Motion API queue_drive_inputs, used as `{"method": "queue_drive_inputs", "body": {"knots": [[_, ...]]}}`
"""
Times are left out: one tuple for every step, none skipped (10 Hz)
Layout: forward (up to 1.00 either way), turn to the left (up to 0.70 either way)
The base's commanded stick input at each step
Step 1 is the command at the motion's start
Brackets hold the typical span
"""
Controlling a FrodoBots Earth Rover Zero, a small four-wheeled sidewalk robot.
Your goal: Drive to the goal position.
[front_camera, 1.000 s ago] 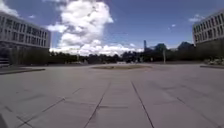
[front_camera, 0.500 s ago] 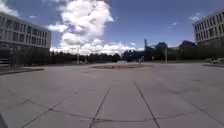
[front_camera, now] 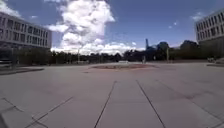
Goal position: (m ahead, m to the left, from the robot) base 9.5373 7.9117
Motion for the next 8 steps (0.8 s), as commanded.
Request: {"method": "queue_drive_inputs", "body": {"knots": [[0.7,0.0],[0.7,0.0],[0.7,0.0],[0.7,0.0],[0.7,0.0],[0.7,0.0],[0.7,0.0],[0.7,0.0]]}}
